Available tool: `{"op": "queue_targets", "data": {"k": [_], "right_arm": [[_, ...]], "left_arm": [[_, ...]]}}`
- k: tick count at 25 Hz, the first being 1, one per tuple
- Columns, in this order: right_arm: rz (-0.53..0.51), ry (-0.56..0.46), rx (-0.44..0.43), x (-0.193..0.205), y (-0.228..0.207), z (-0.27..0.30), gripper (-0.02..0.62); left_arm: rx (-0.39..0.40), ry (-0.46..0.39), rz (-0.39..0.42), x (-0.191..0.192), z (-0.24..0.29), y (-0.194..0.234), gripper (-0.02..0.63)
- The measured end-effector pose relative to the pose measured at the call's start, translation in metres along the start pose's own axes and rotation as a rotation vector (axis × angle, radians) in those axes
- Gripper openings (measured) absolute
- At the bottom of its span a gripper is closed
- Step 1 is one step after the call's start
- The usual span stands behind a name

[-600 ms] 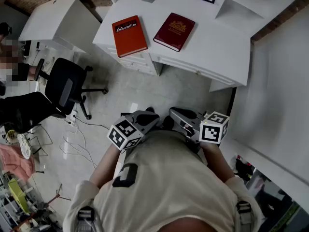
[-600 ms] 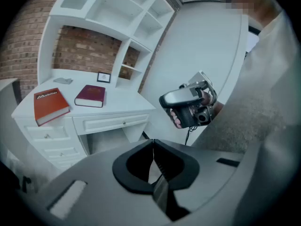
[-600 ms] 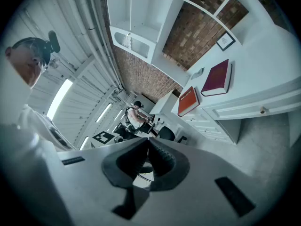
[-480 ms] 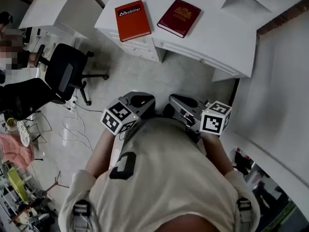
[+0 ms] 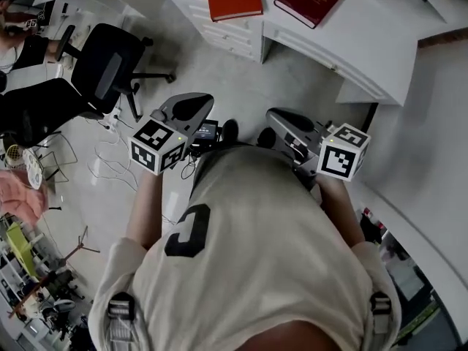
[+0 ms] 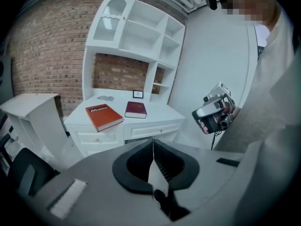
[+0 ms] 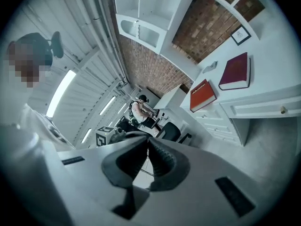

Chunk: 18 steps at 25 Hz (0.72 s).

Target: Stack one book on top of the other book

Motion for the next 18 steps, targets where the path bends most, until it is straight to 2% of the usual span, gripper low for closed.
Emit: {"op": "queue_targets", "data": {"k": [5,11,15,18], "right_arm": [[-0.045,0.072,0.006,0.007,0.015,0.039,0.009],[-0.090,0.130,0.027,0.017,0.029,0.074,0.009],[-0.114,0.147,0.045,0.020,0.036,0.087,0.009],[-0.113,0.147,0.064,0.022,0.039,0.093,0.009]], "left_arm": [[0.012,-0.007,-0.049,0.021,-0.017,0.016,0.008],[0.153,-0.070,-0.171,0.037,-0.017,-0.003,0.008],[0.221,-0.073,-0.178,0.040,-0.016,-0.009,0.008],[0.239,-0.069,-0.174,0.041,-0.021,0.001,0.008]]}}
Point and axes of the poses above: the fingertips, and each gripper's own axes: z forward along the fingers, y to its left, x out of its underside, the point moved 7 cm from there along -z, backward along the fingers, and after that the axes turned 9 degrees about -y, right-handed, at the moved point
